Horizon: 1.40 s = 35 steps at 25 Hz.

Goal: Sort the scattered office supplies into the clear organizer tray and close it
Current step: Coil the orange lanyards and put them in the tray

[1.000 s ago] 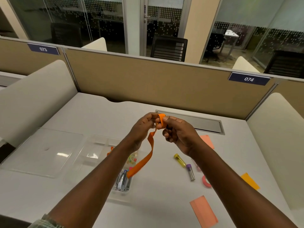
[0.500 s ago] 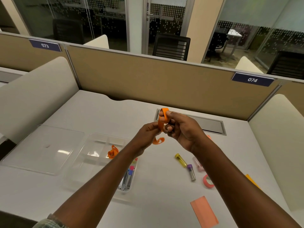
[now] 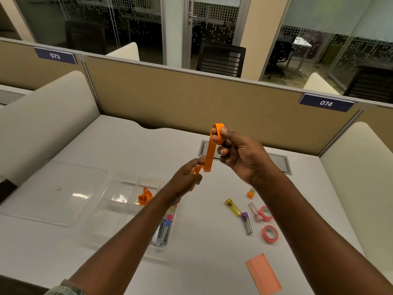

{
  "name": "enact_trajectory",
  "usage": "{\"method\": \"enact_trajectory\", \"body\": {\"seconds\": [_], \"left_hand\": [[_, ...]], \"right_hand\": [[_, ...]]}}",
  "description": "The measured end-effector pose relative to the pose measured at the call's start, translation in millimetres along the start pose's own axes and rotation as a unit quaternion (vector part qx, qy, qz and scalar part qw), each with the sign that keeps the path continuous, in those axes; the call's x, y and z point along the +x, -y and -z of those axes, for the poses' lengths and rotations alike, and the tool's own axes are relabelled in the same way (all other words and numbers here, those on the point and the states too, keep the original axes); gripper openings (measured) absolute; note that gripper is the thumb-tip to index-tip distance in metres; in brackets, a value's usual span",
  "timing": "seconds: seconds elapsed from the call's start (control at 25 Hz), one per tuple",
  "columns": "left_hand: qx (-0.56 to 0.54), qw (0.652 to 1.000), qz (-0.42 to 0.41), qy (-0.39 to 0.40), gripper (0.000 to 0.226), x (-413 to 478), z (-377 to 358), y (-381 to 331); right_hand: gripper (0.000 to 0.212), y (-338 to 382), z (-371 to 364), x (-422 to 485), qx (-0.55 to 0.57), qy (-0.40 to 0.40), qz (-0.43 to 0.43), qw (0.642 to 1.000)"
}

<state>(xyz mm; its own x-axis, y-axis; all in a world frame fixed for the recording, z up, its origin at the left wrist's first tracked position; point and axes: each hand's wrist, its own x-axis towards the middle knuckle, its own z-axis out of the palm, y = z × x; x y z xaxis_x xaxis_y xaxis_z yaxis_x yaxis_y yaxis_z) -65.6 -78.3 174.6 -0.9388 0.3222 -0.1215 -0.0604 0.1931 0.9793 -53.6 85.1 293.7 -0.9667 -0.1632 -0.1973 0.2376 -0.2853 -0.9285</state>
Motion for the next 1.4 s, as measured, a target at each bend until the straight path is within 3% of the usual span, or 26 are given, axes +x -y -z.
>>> {"method": "enact_trajectory", "body": {"seconds": [0.28, 0.48, 0.64, 0.76, 0.84, 0.92, 1.04, 1.16, 1.28, 1.4], "left_hand": [[-0.121, 0.983, -0.136, -0.014, 0.024, 13.4, 3.2, -48.9], [-0.105, 0.992, -0.069, 0.023, 0.023, 3.3, -10.3, -7.1], [-0.094, 0.994, 0.036, 0.034, 0.030, 0.2, -17.6, 26.4], [0.018, 0.993, 0.072, 0.095, 0.034, -1.9, -17.3, 33.9], [0.067, 0.994, 0.046, 0.066, 0.058, -2.2, -12.7, 25.4], [0.016, 0.999, -0.052, 0.000, 0.068, 0.6, -7.8, -2.6], [-0.113, 0.985, -0.132, -0.012, 0.032, 7.2, -5.3, -43.5], [-0.098, 0.993, -0.064, -0.023, 0.017, 1.7, -12.3, -48.3], [-0.074, 0.997, 0.008, 0.002, 0.029, -14.4, -10.5, -40.4], [-0.229, 0.973, 0.037, 0.014, 0.034, -22.8, 11.4, -49.8]], "right_hand": [[0.027, -8.6, -10.8, 1.6, -0.009, 0.004, -0.008, 1.000], [0.027, 11.5, -8.0, 3.1, -0.007, -0.008, 0.027, 1.000], [0.029, 14.5, -5.8, 5.0, -0.014, -0.030, 0.029, 0.999], [0.028, 12.9, -8.3, 5.5, -0.008, -0.030, 0.030, 0.999], [0.027, 8.8, -8.6, 5.7, -0.013, -0.028, 0.031, 0.999], [0.027, 1.0, -8.6, 6.5, -0.031, -0.021, 0.026, 0.999], [0.028, -12.2, -11.4, 11.9, -0.039, -0.011, 0.014, 0.999], [0.027, -20.8, -6.7, 24.9, -0.083, -0.021, 0.030, 0.996], [0.022, -35.8, 12.3, 41.7, -0.262, -0.055, 0.108, 0.958], [0.020, -61.6, 27.9, 48.1, -0.483, -0.039, 0.126, 0.866]]}}
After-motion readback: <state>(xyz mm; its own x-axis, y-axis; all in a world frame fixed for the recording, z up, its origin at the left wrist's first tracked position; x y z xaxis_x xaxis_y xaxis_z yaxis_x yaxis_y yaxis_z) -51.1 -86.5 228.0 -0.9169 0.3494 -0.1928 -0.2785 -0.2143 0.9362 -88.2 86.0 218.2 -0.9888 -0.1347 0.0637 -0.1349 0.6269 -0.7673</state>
